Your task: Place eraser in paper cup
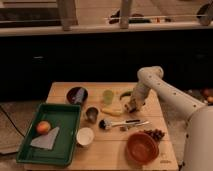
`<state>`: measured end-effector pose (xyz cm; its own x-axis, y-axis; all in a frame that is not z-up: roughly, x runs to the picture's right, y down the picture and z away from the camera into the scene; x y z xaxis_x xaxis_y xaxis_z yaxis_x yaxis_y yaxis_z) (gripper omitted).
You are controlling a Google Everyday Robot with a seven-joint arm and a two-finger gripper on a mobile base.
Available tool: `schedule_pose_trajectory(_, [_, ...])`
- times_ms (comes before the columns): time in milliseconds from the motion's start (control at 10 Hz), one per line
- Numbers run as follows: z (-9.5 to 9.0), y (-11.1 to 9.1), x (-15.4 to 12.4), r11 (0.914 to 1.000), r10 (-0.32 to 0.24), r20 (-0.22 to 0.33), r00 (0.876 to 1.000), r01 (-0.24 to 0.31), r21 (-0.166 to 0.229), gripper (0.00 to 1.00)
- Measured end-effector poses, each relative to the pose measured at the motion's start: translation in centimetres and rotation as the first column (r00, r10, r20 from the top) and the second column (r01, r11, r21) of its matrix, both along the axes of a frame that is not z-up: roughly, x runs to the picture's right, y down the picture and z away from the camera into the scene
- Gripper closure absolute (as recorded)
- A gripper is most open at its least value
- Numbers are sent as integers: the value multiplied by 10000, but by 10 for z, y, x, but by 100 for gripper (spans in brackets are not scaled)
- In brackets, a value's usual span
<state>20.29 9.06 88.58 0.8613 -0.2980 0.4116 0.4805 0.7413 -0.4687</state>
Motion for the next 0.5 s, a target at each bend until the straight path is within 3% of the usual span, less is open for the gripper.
schedule_pose_trajectory(500, [-52, -23, -8, 9939, -884, 354, 9955, 858, 695, 100])
